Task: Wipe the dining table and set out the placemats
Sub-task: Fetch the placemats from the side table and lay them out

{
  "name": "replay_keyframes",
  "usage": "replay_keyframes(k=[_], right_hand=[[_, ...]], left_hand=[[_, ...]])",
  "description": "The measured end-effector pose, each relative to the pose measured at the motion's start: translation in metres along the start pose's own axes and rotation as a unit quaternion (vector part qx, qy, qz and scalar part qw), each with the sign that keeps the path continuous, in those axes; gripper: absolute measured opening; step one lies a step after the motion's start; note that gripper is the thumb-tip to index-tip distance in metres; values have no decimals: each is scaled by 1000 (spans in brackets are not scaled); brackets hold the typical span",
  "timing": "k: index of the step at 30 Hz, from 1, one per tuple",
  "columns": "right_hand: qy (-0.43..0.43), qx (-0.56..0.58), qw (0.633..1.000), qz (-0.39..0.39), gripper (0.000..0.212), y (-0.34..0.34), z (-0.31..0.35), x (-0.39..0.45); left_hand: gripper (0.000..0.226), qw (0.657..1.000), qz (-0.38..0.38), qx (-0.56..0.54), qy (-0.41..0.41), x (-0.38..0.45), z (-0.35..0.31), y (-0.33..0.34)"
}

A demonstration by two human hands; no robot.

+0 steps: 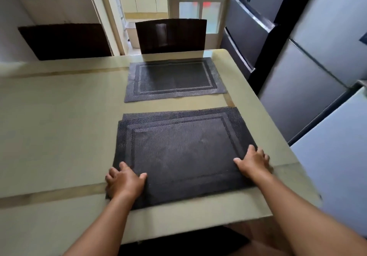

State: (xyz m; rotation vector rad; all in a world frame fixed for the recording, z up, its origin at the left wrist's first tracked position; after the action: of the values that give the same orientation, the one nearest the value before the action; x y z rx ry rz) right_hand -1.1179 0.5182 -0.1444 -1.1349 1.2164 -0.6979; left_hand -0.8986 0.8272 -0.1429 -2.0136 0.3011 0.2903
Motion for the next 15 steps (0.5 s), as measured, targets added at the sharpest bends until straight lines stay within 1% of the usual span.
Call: replay_keyframes(k=[2, 3, 6, 8, 10, 12, 15], right_hand=[[14, -2, 1000, -8, 63, -2, -8, -2], [6, 5, 1000, -15, 62, -4, -2, -6], [37, 24, 999, -7, 63, -7, -8, -5], [45, 26, 999, 3, 65, -10, -10, -5], [53, 34, 998, 12, 70, -13, -10, -4], [55, 50, 997, 12, 74, -16, -8, -4], [44, 52, 998, -4, 71, -19, -4, -2]], left_hand=[[77, 1000, -9, -14, -17, -3, 0, 0], [78, 999, -23, -31, -38, -5, 7, -10], [83, 996, -22, -46, -73, -5, 11, -13], [87, 995, -14, -53, -83, -3, 14, -13], [88, 995, -9, -66, -78, -1, 13, -13], [85, 996, -17, -66, -56, 0, 10, -14], [70, 996, -42, -72, -10, 3, -1, -18]])
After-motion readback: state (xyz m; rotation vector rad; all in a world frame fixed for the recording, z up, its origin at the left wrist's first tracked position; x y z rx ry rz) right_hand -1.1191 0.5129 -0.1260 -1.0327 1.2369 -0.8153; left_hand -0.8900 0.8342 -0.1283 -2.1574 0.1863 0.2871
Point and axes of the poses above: each hand's wrist, its own x-axis towards the middle knuckle, its own y-axis out of the palm, z = x × y, the point moved 5 cm from there along x, towards the middle knuckle, and after that the axes turned 14 degrees about -x, right-handed, at the moved point
